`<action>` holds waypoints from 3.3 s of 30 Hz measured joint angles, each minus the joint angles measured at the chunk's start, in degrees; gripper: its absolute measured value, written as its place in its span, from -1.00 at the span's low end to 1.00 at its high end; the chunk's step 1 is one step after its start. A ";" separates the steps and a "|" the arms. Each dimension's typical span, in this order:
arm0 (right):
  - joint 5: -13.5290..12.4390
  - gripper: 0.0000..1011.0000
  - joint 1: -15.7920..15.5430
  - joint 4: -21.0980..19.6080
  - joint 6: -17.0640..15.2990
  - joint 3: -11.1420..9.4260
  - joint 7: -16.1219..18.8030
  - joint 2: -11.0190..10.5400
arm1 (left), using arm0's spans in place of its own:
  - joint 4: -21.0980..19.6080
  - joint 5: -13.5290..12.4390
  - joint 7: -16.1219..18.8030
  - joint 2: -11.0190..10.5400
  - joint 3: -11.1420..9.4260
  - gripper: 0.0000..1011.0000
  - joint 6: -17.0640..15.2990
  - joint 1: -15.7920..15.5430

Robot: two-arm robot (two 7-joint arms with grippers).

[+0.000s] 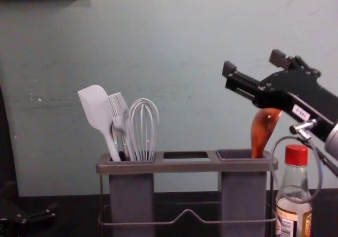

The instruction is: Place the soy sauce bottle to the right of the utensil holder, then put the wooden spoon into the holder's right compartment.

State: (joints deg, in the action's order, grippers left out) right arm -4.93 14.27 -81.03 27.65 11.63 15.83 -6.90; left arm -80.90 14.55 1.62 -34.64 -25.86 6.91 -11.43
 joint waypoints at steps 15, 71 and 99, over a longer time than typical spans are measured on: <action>-1.45 0.99 -15.57 -16.84 -2.22 -3.51 -1.23 -3.54 | 0.00 0.00 0.00 0.00 0.00 0.99 0.00 0.00; 18.44 0.99 -8.87 -1.54 -21.70 -9.16 -9.45 -7.59 | 0.00 0.00 0.00 0.00 0.00 0.99 0.00 0.00; 19.79 0.99 -5.51 1.28 -22.32 -7.64 -11.64 -5.77 | 0.00 0.00 0.00 0.00 0.00 0.99 0.00 0.00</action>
State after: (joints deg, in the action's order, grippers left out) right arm 14.85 8.76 -79.75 5.33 3.99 4.19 -12.67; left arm -80.90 14.54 1.62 -34.64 -25.86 6.91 -11.43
